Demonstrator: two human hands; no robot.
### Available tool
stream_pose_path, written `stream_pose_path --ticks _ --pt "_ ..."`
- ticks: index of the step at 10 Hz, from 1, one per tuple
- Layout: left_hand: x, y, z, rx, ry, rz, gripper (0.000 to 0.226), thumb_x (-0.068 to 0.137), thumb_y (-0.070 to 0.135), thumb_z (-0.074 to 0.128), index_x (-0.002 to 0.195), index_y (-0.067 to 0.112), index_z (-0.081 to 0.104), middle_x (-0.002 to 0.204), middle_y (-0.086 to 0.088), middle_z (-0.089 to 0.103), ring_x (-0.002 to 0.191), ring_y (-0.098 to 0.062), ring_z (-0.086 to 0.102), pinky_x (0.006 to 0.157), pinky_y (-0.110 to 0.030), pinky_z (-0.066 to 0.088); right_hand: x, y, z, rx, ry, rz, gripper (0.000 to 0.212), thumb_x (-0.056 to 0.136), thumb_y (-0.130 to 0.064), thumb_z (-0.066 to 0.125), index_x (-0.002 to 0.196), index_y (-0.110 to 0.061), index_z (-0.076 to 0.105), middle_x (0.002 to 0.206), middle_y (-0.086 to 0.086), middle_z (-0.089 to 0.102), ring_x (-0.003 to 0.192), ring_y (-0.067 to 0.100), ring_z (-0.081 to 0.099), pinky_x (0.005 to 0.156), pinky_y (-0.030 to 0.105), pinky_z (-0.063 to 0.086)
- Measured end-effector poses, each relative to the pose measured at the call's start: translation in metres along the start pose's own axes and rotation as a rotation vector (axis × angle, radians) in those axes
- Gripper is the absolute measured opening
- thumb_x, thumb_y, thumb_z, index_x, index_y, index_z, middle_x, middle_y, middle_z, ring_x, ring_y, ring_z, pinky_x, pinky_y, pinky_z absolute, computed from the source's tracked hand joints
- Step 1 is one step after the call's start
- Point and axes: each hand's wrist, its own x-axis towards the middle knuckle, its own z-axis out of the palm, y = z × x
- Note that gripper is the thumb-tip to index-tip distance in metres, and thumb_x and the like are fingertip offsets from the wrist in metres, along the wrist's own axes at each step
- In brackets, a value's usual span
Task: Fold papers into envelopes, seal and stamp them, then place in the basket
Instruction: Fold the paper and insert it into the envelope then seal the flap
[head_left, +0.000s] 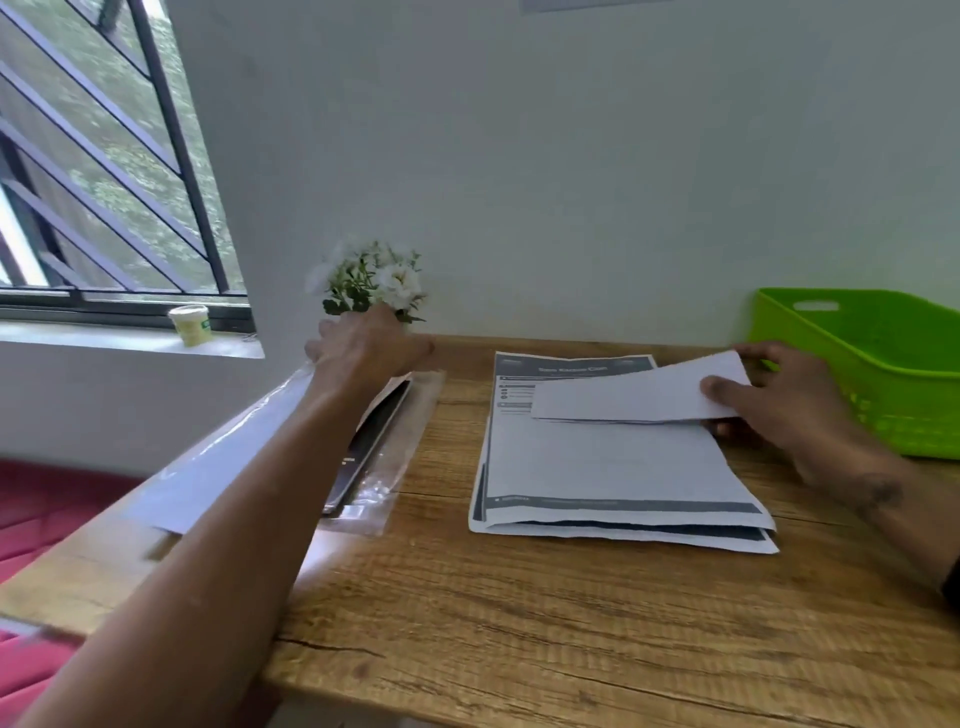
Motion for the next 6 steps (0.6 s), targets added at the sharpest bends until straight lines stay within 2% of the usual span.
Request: stream_pose_path --ticks 1,2,3,4,5,6 --pt "0.016 -0.016 0.004 0.11 -0.202 -0.17 0.121 0.05 0.097 0.061 0.138 0.014 0.059 0.141 -0.02 0.06 0.129 -0.047 0.054 0.106 -0.064 0.046 -0.001 0.003 0.001 -0.112 0.0 -0.023 0.065 0.086 -0.017 0.084 0.143 -0.018 0.052 0.114 0.015 0.068 0.085 0.026 0.066 0.07 0.033 0.049" --pt "0.034 -0.03 0.013 0.156 -0.29 -0.193 0.138 0.033 0.1 0.06 0.14 0.014 0.056 0.141 -0.018 0.061 0.128 -0.047 0.055 0.104 -0.065 0.048 -0.003 0.001 0.001 -0.134 -0.028 -0.033 0.069 0.086 -0.018 0.084 0.145 -0.018 0.049 0.114 0.015 0.068 0.087 0.027 0.064 0.071 0.034 0.048" --pt "0.035 -0.036 0.013 0.164 -0.3 -0.191 0.127 0.035 0.094 0.071 0.134 0.015 0.059 0.134 -0.016 0.063 0.123 -0.045 0.058 0.103 -0.065 0.049 -0.006 0.0 0.001 -0.183 -0.058 -0.045 0.069 0.085 -0.02 0.085 0.144 -0.017 0.049 0.113 0.014 0.066 0.09 0.027 0.063 0.081 0.038 0.049" --pt "0.082 -0.059 0.043 0.176 -0.295 -0.204 0.155 0.0 0.101 0.06 0.131 0.018 0.06 0.129 -0.014 0.065 0.118 -0.045 0.059 0.1 -0.065 0.05 -0.005 0.002 0.001 -0.208 -0.059 -0.041 0.069 0.084 -0.023 0.086 0.143 -0.018 0.051 0.115 0.013 0.068 0.095 0.028 0.065 0.085 0.04 0.051" --pt "0.078 -0.058 0.04 0.167 -0.271 -0.204 0.166 -0.004 0.103 0.06 0.137 0.016 0.056 0.133 -0.015 0.063 0.12 -0.047 0.058 0.1 -0.07 0.048 -0.004 0.002 0.001 -0.232 -0.05 -0.04 0.07 0.082 -0.026 0.087 0.142 -0.018 0.052 0.116 0.014 0.069 0.1 0.03 0.066 0.089 0.044 0.054" --pt "0.019 -0.027 0.003 0.102 -0.232 -0.262 0.107 0.059 0.079 0.083 0.141 0.019 0.05 0.147 -0.019 0.053 0.136 -0.052 0.045 0.103 -0.085 0.031 -0.003 0.003 0.002 -0.229 -0.049 -0.039 0.071 0.081 -0.026 0.088 0.142 -0.018 0.052 0.114 0.014 0.071 0.101 0.031 0.067 0.091 0.046 0.055"
